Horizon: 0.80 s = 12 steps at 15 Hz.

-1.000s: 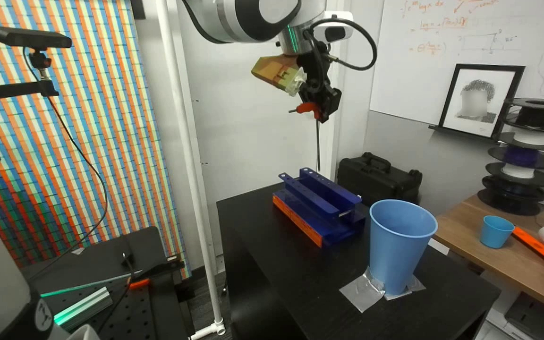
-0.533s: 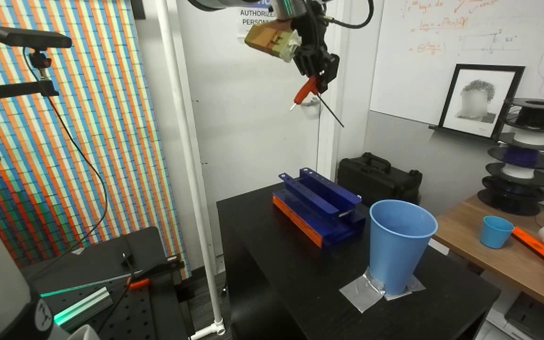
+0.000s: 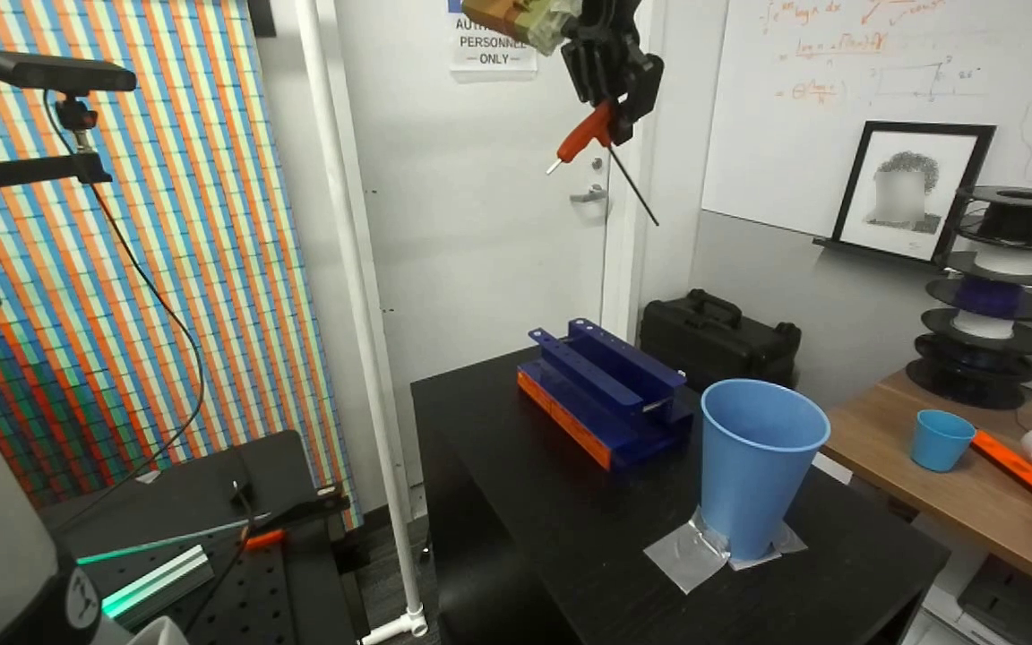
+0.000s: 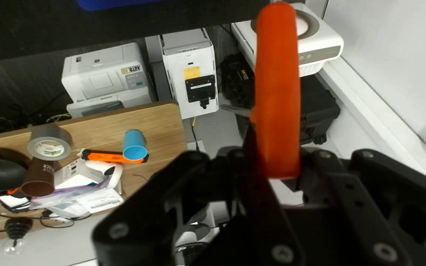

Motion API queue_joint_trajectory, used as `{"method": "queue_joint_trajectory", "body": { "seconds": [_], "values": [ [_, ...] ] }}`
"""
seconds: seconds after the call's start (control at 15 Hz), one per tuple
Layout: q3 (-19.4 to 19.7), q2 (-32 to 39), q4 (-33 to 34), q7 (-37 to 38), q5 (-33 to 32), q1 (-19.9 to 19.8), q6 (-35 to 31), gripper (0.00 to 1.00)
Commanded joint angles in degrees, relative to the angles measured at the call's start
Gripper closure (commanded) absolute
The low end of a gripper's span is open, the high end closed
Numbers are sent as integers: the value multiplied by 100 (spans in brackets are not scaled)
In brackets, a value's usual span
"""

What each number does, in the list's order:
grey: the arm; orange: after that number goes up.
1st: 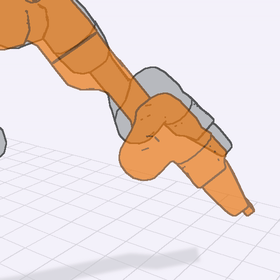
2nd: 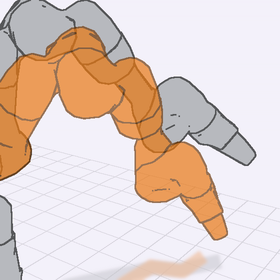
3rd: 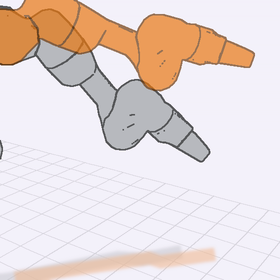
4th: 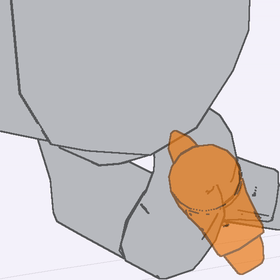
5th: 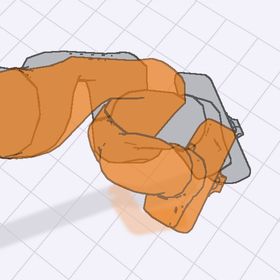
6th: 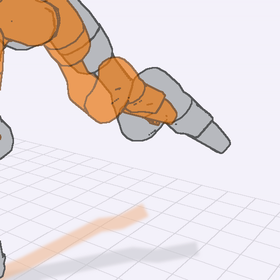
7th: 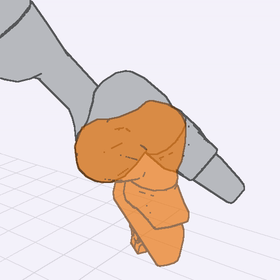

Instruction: Remove the wrench from the toolbox and place it in the blue cup next to the toolbox

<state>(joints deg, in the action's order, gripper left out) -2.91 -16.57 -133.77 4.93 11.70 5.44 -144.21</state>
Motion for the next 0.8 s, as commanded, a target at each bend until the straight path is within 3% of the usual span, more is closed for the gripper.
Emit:
{"method": "queue_joint_trajectory", "body": {
  "seconds": [0.0,0.33,0.73],
  "values": [
    [275,-441,-16,1,-80,-294,558,94],
    [798,-411,38,-164,109,-618,1413,95],
    [1059,-157,21,-222,215,-824,1799,95]
  ]
}}
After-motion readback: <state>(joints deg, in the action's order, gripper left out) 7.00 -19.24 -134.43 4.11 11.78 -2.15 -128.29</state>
